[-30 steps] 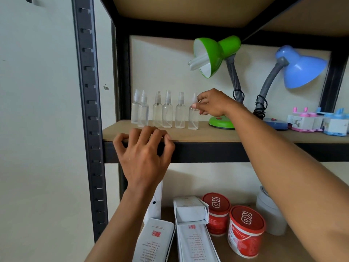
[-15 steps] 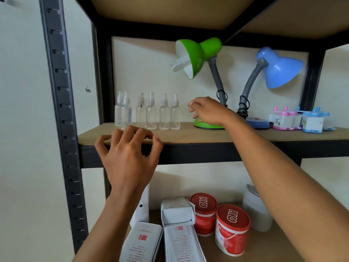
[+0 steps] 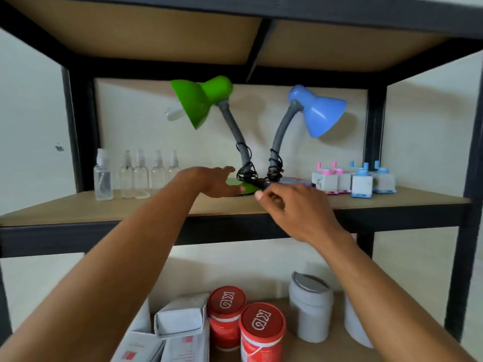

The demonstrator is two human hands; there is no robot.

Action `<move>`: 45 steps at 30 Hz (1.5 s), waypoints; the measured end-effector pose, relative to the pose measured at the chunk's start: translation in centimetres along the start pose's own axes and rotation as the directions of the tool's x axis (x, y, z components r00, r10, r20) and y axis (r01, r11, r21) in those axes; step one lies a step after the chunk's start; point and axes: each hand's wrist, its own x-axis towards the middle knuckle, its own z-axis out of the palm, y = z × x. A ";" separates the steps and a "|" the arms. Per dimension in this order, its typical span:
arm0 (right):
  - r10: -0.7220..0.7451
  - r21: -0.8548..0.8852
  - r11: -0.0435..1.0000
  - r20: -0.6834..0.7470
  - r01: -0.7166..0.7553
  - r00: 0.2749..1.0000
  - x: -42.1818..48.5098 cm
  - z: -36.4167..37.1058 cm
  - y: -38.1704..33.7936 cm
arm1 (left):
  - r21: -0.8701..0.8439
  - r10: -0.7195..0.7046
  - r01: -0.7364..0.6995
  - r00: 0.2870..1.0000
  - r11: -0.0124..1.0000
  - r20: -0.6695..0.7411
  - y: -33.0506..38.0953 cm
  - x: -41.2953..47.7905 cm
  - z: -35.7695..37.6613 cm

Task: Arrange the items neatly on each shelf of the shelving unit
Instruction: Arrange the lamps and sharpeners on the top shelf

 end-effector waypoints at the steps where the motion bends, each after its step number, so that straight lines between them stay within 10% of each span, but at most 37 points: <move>1: -0.021 0.012 1.000 -0.024 0.021 1.000 -0.3 0.5 0.4 | 0.075 -0.048 0.045 0.998 0.996 0.036 0.0 1.1 -0.2; 24: 0.122 0.078 0.991 -0.257 -0.105 0.959 -0.9 2.6 0.0 | 0.240 -0.372 0.358 0.928 0.902 0.012 4.4 6.8 0.8; 36: 0.043 0.196 0.980 -0.073 -0.028 0.996 0.5 1.4 -2.9 | -0.054 0.046 -0.046 0.999 0.997 -0.006 -3.6 1.6 0.8; 45: 0.108 0.065 0.993 -0.196 -0.097 0.975 0.3 3.0 -4.6 | 0.128 0.006 -0.011 0.999 0.992 0.036 -1.4 1.9 -0.3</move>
